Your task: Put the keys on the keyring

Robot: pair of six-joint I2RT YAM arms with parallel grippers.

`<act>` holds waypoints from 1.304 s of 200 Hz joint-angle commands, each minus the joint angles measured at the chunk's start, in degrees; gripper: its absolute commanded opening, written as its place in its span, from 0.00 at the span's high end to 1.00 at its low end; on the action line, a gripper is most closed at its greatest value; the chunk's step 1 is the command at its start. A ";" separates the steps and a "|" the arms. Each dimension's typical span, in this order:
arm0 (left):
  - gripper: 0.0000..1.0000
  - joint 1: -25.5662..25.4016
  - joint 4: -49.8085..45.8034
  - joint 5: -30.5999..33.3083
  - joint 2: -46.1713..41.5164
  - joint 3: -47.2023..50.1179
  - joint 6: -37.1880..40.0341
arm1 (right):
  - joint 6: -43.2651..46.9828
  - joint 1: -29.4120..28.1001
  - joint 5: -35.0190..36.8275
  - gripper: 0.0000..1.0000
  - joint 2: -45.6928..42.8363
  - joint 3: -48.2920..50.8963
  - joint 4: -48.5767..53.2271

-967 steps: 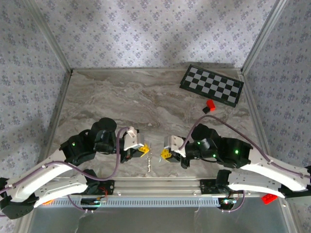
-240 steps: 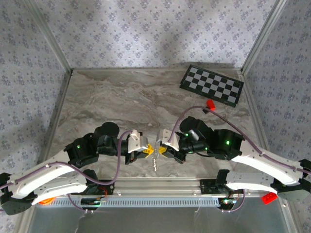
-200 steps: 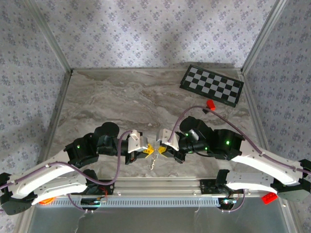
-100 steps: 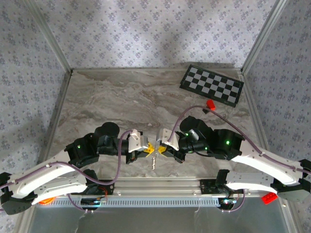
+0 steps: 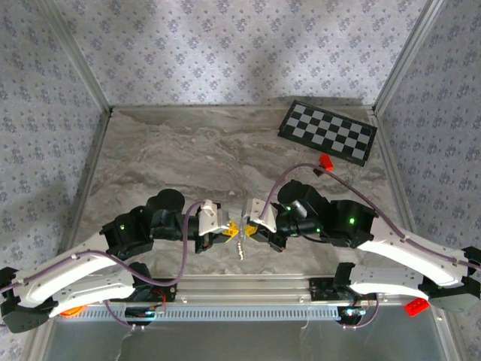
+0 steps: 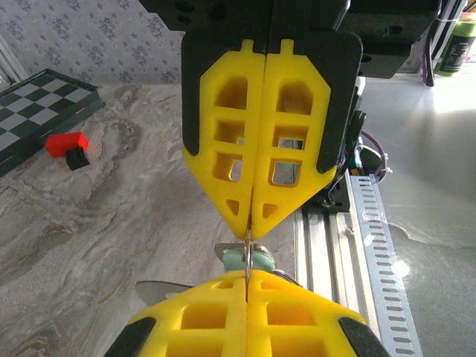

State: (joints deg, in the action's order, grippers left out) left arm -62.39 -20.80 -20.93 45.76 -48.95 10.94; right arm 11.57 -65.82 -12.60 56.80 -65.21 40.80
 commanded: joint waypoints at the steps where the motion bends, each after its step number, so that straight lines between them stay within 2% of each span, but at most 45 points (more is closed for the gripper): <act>1: 1.00 -0.27 2.08 0.34 -1.16 -0.22 0.66 | -0.06 -0.27 1.11 1.00 -0.10 -1.31 1.47; 261: 1.00 -0.27 4.10 0.62 0.33 0.16 0.22 | 0.65 -0.22 0.51 1.00 -1.46 1.03 -0.86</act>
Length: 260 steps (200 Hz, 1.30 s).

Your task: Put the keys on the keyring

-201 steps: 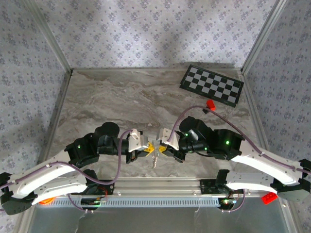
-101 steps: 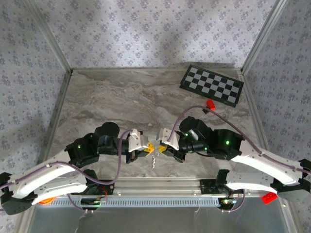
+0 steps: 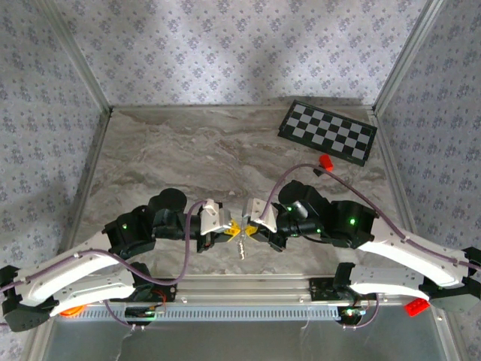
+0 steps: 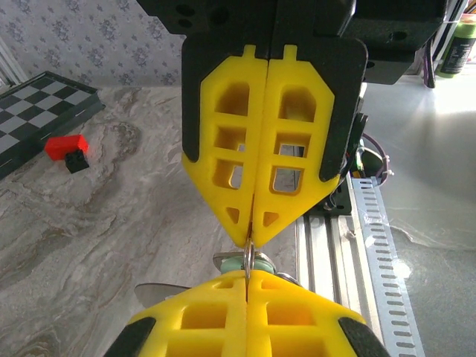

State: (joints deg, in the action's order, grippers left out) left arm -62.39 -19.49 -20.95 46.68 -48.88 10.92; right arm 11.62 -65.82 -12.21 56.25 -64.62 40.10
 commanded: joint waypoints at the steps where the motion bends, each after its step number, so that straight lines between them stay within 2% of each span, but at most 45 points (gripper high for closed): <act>1: 1.00 -0.27 2.79 0.69 -0.65 0.10 0.24 | 0.60 -0.25 0.14 1.00 -0.90 0.41 -0.05; 120: 1.00 -0.26 3.14 2.23 -1.78 0.71 0.26 | 0.99 -0.52 1.43 1.00 -0.91 0.37 1.23; 260: 1.00 -0.27 2.79 0.82 -1.03 0.33 0.33 | 1.74 -0.60 2.51 1.00 -0.88 0.37 -0.30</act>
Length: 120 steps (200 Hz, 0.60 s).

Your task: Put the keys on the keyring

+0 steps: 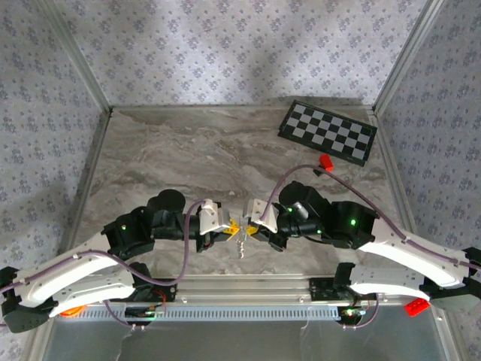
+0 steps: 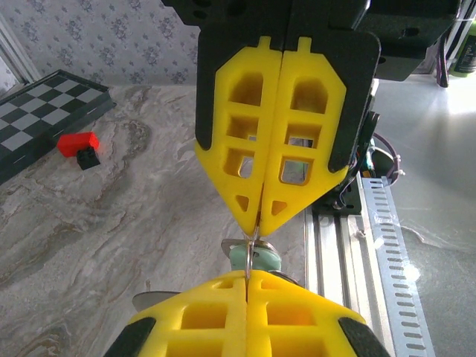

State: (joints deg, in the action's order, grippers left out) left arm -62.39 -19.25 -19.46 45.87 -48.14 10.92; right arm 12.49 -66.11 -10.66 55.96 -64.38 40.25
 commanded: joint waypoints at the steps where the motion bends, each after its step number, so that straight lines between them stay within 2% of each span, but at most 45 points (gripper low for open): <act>1: 1.00 -0.27 2.55 -0.66 -0.19 -0.39 0.33 | 0.87 -0.28 0.97 1.00 -0.64 0.13 -0.49; 120: 1.00 -0.28 2.56 -0.40 0.65 -0.65 0.42 | 0.78 -0.33 -0.98 1.00 -0.47 0.40 -2.34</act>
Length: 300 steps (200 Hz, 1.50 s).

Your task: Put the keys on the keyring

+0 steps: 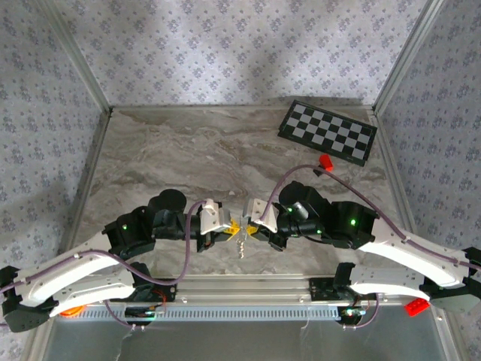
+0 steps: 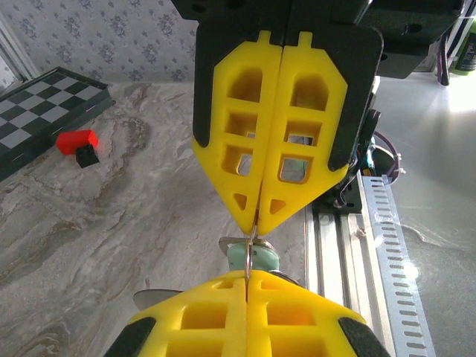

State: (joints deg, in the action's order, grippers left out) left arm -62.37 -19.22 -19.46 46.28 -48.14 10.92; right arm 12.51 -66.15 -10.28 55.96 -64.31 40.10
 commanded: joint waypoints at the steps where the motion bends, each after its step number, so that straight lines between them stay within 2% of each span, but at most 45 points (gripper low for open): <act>1: 1.00 -0.30 2.53 -0.40 0.27 -0.69 0.42 | 0.76 -0.29 -1.38 1.00 -0.44 0.33 -2.16; 300: 1.00 -0.25 0.09 1.19 4.60 -4.28 0.77 | 0.54 0.76 -3.89 1.00 -1.74 3.47 -5.45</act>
State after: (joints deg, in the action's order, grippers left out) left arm -62.39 -21.37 -18.76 50.41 -49.80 11.14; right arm 12.51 -65.32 -11.35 54.81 -60.99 37.78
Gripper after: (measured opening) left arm 0.047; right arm 0.051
